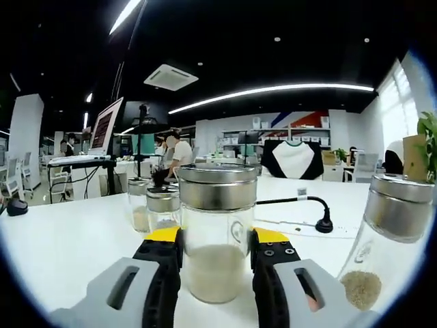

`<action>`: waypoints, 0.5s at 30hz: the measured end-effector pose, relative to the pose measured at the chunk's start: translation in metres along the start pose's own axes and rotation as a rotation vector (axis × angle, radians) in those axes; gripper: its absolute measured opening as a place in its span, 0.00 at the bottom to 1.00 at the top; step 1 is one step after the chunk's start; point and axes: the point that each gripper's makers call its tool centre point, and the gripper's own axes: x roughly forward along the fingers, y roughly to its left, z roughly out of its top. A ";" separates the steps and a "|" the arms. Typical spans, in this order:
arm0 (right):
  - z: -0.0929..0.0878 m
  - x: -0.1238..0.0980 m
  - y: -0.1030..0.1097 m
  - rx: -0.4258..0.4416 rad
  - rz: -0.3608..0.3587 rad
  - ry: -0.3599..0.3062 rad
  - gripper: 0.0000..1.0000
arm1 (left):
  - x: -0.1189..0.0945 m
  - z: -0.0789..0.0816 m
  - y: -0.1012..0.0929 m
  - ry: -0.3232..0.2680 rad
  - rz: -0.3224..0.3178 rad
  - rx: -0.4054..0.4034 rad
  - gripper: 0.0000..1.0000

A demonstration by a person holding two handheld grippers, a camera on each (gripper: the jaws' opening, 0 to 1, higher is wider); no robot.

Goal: Rotate the seasoning bottle until the label or dispensing opening points toward the visible target arrow and the bottle remains upright within the marked orientation range

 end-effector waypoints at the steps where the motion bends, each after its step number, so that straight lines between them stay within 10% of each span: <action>1: 0.000 0.001 0.000 -0.001 0.003 0.000 0.38 | 0.000 -0.001 0.000 0.006 0.001 0.000 0.97; 15: 0.000 -0.007 0.002 -0.004 0.065 0.009 0.37 | 0.005 -0.003 -0.001 0.014 -0.007 -0.004 0.97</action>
